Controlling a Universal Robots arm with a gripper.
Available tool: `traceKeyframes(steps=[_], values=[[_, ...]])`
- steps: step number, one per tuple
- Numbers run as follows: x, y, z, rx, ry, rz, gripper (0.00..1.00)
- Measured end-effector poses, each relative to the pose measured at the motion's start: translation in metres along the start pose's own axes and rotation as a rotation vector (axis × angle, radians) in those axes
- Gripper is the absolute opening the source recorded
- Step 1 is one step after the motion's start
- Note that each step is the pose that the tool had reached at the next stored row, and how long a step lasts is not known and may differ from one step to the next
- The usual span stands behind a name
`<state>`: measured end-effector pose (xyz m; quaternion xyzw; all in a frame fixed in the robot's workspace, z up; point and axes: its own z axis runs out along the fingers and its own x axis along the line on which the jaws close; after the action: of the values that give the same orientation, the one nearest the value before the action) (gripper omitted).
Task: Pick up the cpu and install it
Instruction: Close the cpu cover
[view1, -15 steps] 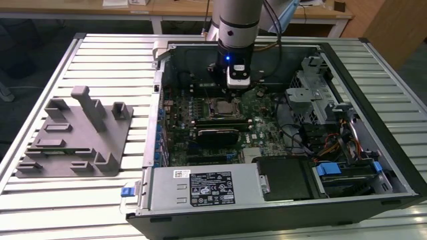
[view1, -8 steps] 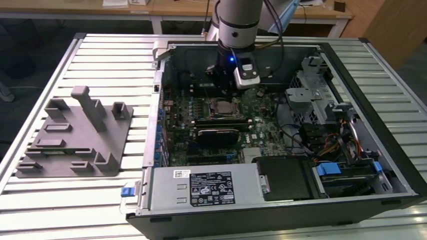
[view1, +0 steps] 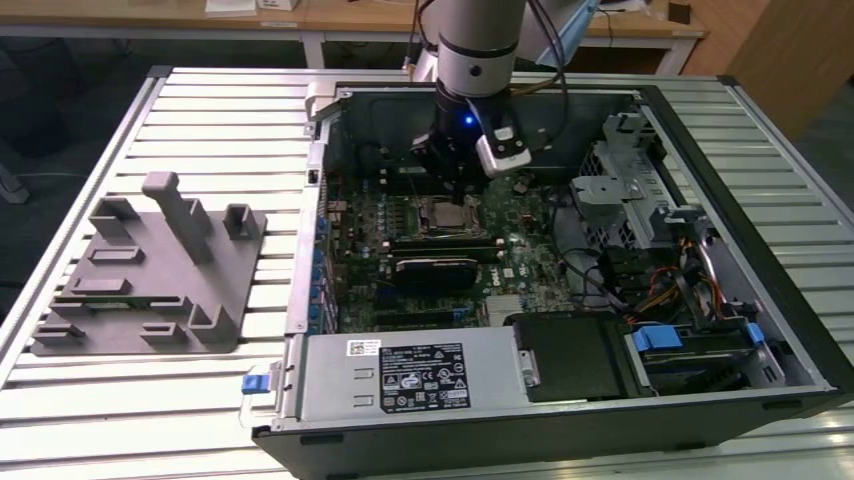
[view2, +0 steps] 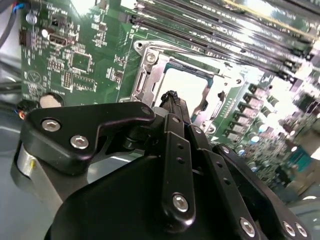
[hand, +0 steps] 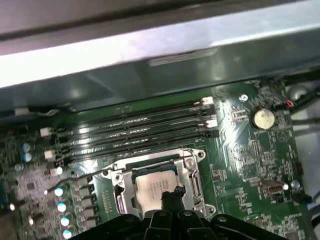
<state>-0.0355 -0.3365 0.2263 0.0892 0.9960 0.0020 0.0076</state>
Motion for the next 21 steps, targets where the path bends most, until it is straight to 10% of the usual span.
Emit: traceKeyframes(steps=[7, 21], values=[[0.0002, -0.0001, 0.0014, 0.0205, 0.0013, -0.087, 0.11], [0.0117, -0.0033, 0.0066, 0.0207, 0.0004, -0.098, 0.11]])
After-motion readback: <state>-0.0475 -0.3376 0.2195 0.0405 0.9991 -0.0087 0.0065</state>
